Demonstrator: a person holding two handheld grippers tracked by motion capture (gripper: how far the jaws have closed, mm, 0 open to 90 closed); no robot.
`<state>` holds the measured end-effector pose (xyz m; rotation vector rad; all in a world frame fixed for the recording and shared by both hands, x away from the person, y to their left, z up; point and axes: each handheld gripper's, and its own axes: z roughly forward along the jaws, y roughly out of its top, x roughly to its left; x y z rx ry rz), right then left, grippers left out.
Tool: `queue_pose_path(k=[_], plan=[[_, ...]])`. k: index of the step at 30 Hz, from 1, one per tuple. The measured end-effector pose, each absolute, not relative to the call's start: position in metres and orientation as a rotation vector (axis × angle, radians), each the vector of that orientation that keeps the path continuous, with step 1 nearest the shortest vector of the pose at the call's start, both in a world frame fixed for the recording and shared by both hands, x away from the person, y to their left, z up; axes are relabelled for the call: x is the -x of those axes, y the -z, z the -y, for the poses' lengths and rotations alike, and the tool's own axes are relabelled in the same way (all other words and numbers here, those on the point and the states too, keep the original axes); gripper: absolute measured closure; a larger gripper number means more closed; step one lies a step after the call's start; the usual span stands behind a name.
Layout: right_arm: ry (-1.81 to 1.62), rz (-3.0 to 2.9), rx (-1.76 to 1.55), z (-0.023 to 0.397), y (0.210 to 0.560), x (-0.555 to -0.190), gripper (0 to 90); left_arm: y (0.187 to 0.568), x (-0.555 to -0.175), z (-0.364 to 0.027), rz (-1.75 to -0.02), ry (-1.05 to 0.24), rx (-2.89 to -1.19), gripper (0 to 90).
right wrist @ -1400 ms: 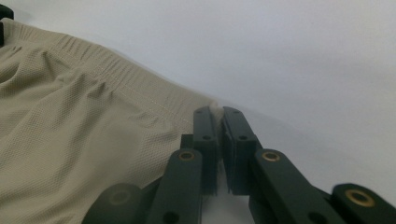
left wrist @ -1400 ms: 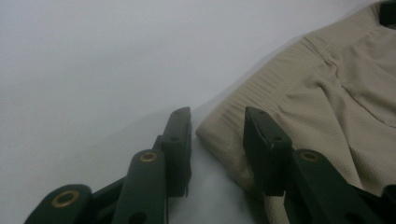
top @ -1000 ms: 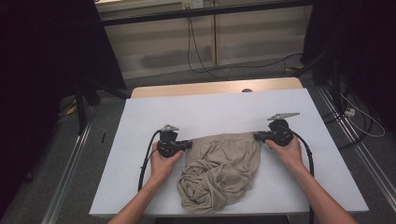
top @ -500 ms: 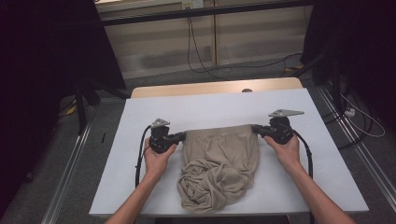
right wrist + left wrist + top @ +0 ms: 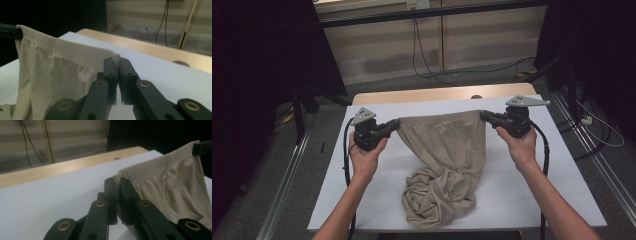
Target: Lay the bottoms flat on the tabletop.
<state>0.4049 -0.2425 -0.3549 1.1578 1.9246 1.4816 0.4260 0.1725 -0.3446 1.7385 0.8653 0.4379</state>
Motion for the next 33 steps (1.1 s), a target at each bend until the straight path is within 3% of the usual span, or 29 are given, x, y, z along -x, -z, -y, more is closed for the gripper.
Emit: queue_pose_path(k=[10,22,25,33], plan=[[-1.530,-1.855,-1.055,0.235,0.299,-0.407,85.4,0.284,-0.426,-0.182,-0.805,-0.538,-1.652,85.5],[-1.510,-1.794,-0.916,0.216,0.206,-0.419,85.4,0.217,-0.434,-0.193,-0.789,-0.624,-1.540,85.5],[-1.486,-1.797,-0.933,0.218,0.213,-0.424,85.4,0.230,-0.444,-0.189,-0.795,-0.589,-1.569,85.5],[-1.456,-1.872,-1.060,0.234,0.278,-0.442,85.3,0.288,-0.474,-0.173,-0.867,-0.481,-1.669,85.4]])
